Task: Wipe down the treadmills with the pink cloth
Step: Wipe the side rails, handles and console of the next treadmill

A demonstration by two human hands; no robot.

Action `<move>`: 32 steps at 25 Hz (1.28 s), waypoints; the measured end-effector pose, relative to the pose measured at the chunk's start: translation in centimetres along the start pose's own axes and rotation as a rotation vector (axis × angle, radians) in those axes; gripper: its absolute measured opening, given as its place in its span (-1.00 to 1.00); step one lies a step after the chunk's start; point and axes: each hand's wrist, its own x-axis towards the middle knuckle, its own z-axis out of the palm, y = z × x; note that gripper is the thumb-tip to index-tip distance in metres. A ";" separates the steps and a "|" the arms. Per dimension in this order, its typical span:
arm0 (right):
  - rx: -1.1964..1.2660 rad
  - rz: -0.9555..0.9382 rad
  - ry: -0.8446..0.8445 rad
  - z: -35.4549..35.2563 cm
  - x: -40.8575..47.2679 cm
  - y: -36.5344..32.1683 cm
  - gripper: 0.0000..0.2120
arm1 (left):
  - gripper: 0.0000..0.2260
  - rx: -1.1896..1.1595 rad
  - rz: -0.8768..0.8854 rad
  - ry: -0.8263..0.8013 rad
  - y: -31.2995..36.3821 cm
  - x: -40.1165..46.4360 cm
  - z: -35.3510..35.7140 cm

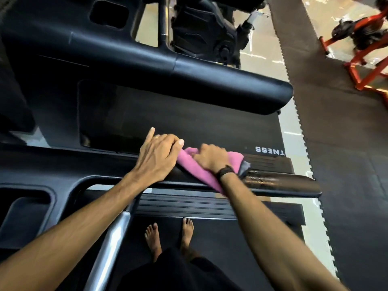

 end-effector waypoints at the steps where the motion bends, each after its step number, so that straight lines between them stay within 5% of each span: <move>1: -0.008 -0.097 0.097 0.5 -0.8 -1.0 -0.55 | -0.47 -0.016 -0.015 0.010 0.1 0.2 0.0; 5: 0.088 -0.278 0.333 1.7 -6.8 5.6 -0.55 | -0.44 0.017 -0.048 -0.013 0.0 -0.2 0.3; 9: 0.042 0.185 -0.049 -0.8 -1.0 8.5 -0.48 | -0.45 0.218 0.073 -0.047 0.2 -0.8 1.0; 11: -0.002 0.107 -0.095 -0.2 0.5 4.7 -0.46 | -0.47 0.252 0.087 -0.030 0.3 -0.7 1.0; 14: 0.085 -0.236 0.233 1.4 -3.6 4.2 -0.53 | -0.52 0.260 0.118 -0.020 0.2 -0.9 1.1; 16: 0.148 -0.292 0.290 1.4 -6.1 8.8 -0.51 | -0.51 0.256 0.120 -0.025 0.2 -0.8 1.1; 20: 0.092 0.225 -0.100 -0.3 0.0 12.7 -0.42 | -0.48 0.255 0.100 -0.030 0.5 -0.7 1.0; 22: 0.066 0.183 -0.221 -0.1 2.3 9.2 -0.37 | -0.50 0.260 0.099 -0.034 0.5 -0.6 1.0; 27: 0.201 -0.316 0.309 1.2 -5.1 9.3 -0.53 | -0.48 0.283 0.095 -0.032 0.3 -0.6 1.2; 29: 0.235 -0.223 0.215 0.4 -4.3 12.7 -0.51 | -0.42 0.284 0.086 -0.042 0.4 -0.5 1.1; 32: 0.118 0.132 -0.198 -0.9 0.2 11.5 -0.25 | -0.43 0.284 0.083 -0.044 0.5 -0.5 0.9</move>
